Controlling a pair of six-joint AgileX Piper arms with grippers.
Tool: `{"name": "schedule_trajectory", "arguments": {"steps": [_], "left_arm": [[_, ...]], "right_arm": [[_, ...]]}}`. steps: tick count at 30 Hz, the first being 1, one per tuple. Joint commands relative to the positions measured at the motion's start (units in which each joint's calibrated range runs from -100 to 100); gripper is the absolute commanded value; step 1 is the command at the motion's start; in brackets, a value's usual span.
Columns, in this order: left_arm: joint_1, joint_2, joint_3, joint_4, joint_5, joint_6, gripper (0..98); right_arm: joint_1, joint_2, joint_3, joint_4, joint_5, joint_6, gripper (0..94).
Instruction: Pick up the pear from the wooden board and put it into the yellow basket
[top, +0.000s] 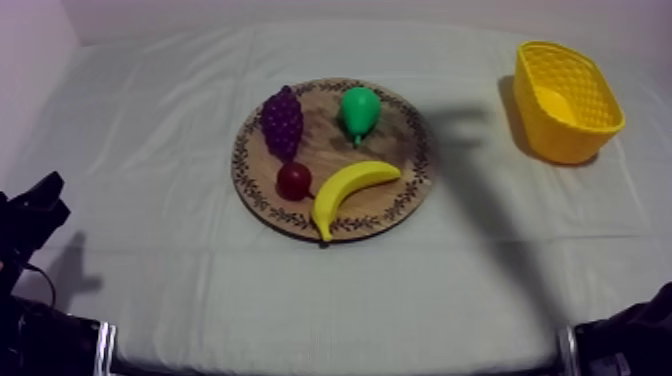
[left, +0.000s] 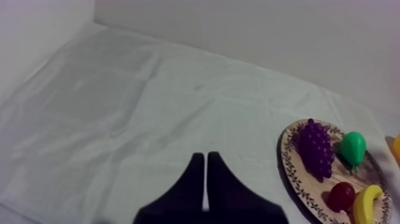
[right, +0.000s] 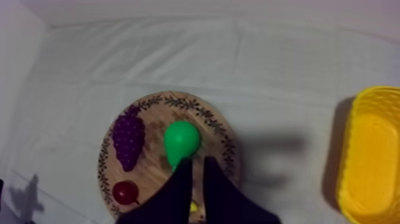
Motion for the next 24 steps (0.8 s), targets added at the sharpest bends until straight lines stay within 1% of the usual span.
{"name": "schedule_trajectory", "arguments": {"steps": [1,4,6,12,19,21,24], "left_arm": [[0.0,0.0,0.0,0.01,0.0,0.0,0.1],[0.0,0.0,0.0,0.01,0.0,0.0,0.1],[0.0,0.0,0.0,0.01,0.0,0.0,0.1],[0.0,0.0,0.0,0.01,0.0,0.0,0.1],[0.0,0.0,0.0,0.01,0.0,0.0,0.1],[0.0,0.0,0.0,0.01,0.0,0.0,0.1],[0.0,0.0,0.0,0.01,0.0,0.0,0.1]], "right_arm": [[-0.9,4.2,-2.1,0.0,0.0,-0.3,6.5],[-1.8,8.0,-4.4,0.4,-0.2,-1.4,7.9],[-2.3,10.5,-5.6,0.8,-0.3,-2.1,11.5],[-3.5,16.3,-7.8,2.6,-1.4,-5.4,35.1],[-4.0,21.1,-9.2,2.6,-1.2,-7.8,61.9],[-4.1,22.5,-9.9,2.5,-0.5,-8.4,68.0],[-4.2,24.9,-11.5,2.6,0.6,-9.1,74.0]]}}
